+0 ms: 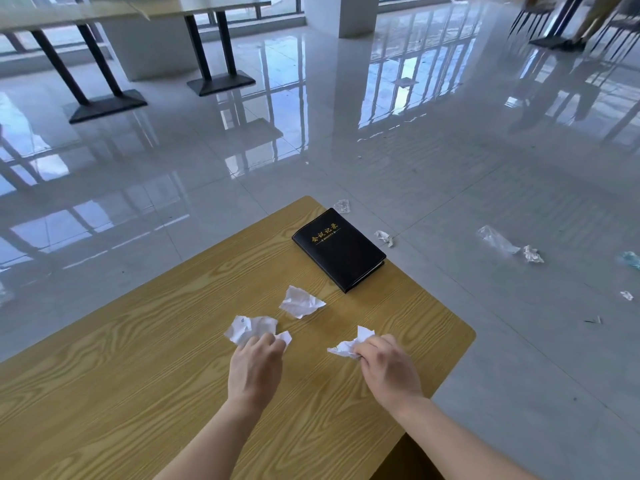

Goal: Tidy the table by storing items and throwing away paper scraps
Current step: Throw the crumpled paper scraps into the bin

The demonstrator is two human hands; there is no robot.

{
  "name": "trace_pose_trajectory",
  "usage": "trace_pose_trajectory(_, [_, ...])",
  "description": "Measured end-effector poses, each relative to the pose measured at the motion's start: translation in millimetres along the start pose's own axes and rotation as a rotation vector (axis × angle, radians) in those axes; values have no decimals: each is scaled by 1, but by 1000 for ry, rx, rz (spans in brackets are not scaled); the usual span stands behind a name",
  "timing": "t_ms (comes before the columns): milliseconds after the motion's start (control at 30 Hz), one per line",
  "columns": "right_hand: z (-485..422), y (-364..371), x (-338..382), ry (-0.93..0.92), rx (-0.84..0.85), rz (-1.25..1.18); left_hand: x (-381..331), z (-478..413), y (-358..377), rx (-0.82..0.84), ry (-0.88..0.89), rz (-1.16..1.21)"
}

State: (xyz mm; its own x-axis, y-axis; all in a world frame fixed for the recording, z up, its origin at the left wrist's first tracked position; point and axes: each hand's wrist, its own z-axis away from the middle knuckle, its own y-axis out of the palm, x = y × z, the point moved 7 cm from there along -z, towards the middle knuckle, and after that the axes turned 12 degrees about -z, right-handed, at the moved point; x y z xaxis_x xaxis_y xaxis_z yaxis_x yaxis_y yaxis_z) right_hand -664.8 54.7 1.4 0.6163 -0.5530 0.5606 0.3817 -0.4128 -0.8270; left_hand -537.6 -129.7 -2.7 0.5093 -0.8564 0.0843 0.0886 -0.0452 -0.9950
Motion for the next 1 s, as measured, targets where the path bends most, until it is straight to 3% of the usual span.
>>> trace_pose_trajectory(200, [9, -13, 18, -89, -81, -10, 1, 19, -26, -138, -19, 28])
trace_pose_trajectory(467, [27, -24, 28, -120, -105, -49, -8, 45, -40, -174, -27, 58])
trace_pose_trajectory(633, [54, -33, 34, -116, -169, -49, -29, 60, -49, -184, 79, 115])
trace_pose_trajectory(1000, [154, -30, 32, 71, -286, 14, -67, 117, -47, -141, 325, 208])
